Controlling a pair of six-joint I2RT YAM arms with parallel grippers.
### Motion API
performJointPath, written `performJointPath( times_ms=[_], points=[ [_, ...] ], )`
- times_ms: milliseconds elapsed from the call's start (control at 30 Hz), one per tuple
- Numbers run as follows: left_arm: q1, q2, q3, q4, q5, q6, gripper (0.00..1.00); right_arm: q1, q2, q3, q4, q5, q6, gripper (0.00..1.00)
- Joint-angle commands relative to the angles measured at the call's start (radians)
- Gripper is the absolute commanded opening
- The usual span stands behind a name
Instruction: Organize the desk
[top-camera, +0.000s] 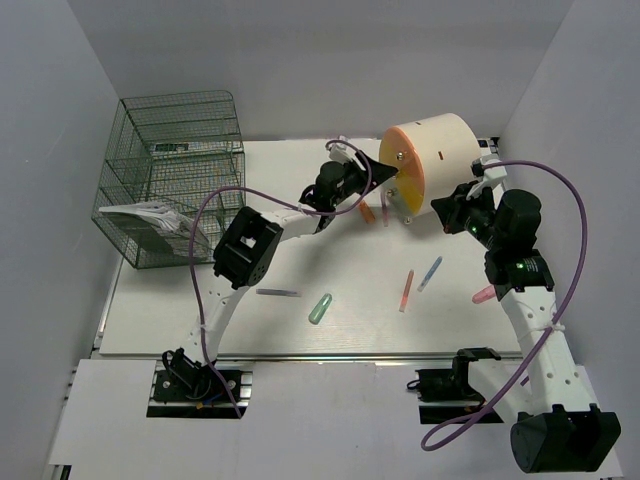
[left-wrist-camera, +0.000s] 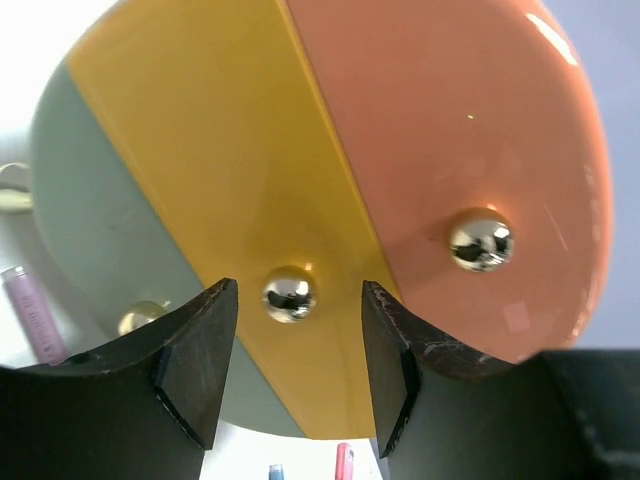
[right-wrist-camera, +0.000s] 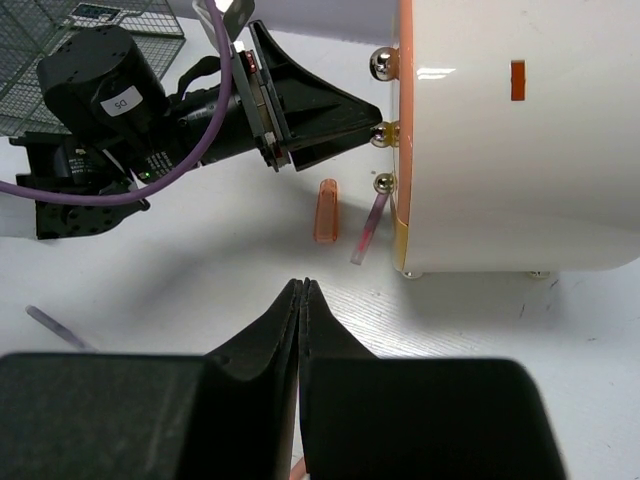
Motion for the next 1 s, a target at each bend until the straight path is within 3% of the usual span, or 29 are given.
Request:
performJointPath(
  times_ms=[0,367,967],
  points=[
    [0.006,-0.013,0.049,-0.045,-0.021,-0.001,0.62,-0.008,-0.020,-0.001,0.048,-0.018,-0.003,0.00],
    [0.006,0.044,0.132,-0.080,-0.015,-0.024,0.58,-0.008,-0.022,-0.007,0.054,-0.007,-0.007,0.00],
    [0.006,0.058,0.127,-0.089,0.006,-0.063,0.51,-0.014,-0.012,-0.009,0.057,-0.001,-0.012,0.00]
  ],
)
